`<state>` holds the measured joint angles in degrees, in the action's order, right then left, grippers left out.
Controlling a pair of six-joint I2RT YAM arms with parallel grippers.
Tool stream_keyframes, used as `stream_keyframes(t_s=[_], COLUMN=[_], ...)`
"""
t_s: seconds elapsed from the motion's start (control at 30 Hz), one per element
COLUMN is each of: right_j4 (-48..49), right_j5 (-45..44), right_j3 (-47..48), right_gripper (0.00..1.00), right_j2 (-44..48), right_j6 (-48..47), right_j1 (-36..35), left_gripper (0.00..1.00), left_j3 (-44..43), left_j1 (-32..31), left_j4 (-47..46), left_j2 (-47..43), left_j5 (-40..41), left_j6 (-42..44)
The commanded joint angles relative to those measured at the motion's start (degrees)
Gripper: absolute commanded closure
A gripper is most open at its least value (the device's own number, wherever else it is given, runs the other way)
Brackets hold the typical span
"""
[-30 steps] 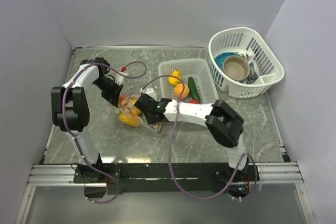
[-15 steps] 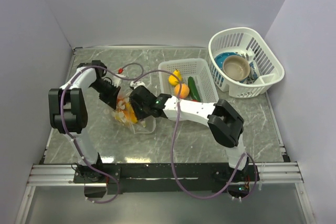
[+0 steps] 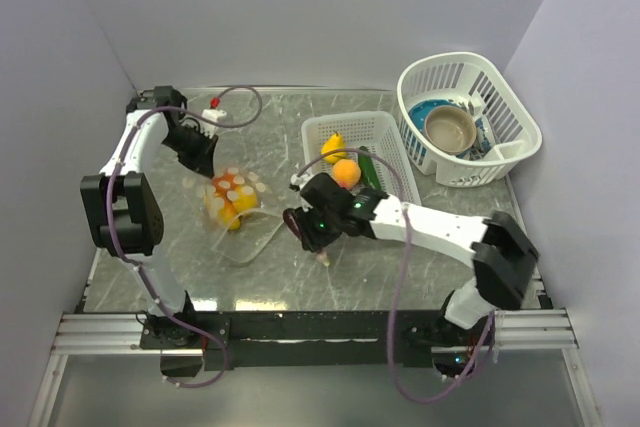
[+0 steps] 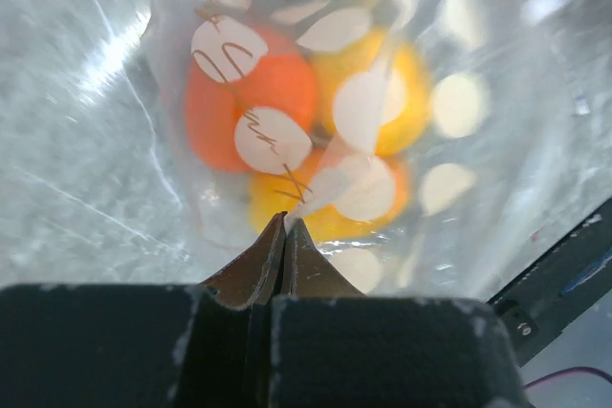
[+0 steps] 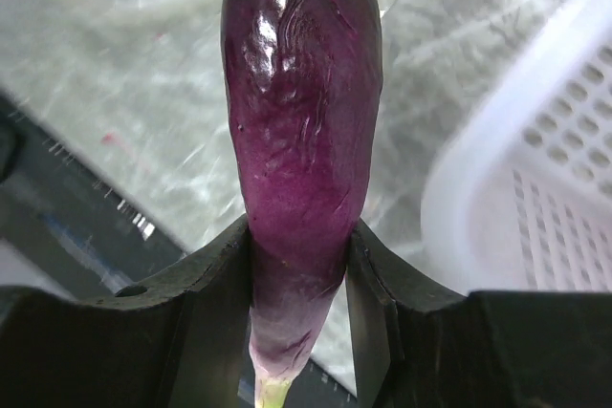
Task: Open the zip-top bag and remove the fake food
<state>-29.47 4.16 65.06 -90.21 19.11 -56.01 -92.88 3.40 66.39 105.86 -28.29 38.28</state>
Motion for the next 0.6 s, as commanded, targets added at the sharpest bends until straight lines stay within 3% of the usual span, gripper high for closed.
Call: stream_keyframes(t_s=[0.0, 0.1, 0.2, 0.3, 0.47, 0.57], right_j4=[1.3, 1.3, 2.2, -0.3, -3.7, -2.4], right_j5=[-0.6, -6.8, -23.0, -32.2, -37.9, -39.1], right_j3=[-1.3, -1.3, -1.8, 1.2, 7.5, 9.8], right_gripper=[1.00, 1.00, 1.00, 1.00, 1.00, 1.00], right_j2=[8.1, 10.5, 12.5, 10.3, -0.1, -4.4], right_j6=[-1.6, -0.5, 3.6, 7.5, 10.3, 9.3], right_j1=[0.4, 1.9, 4.4, 9.6, 15.7, 16.8], left_gripper=[0.99, 0.99, 0.99, 0.99, 0.99, 0.99], left_j3=[-5.3, -5.3, -3.9, -4.8, -8.7, -6.6], left_j1=[-0.4, -1.1, -2.1, -2.2, -2.3, -2.3], left_j4=[6.0, 8.0, 8.5, 10.9, 12.3, 12.1], left_j2=[-4.0, -5.0, -6.0, -6.3, -8.2, -8.7], left_j5=[-6.1, -8.4, -9.8, -11.2, -12.3, -12.0], left_j6=[0.6, 1.3, 1.5, 2.4, 1.4, 2.1])
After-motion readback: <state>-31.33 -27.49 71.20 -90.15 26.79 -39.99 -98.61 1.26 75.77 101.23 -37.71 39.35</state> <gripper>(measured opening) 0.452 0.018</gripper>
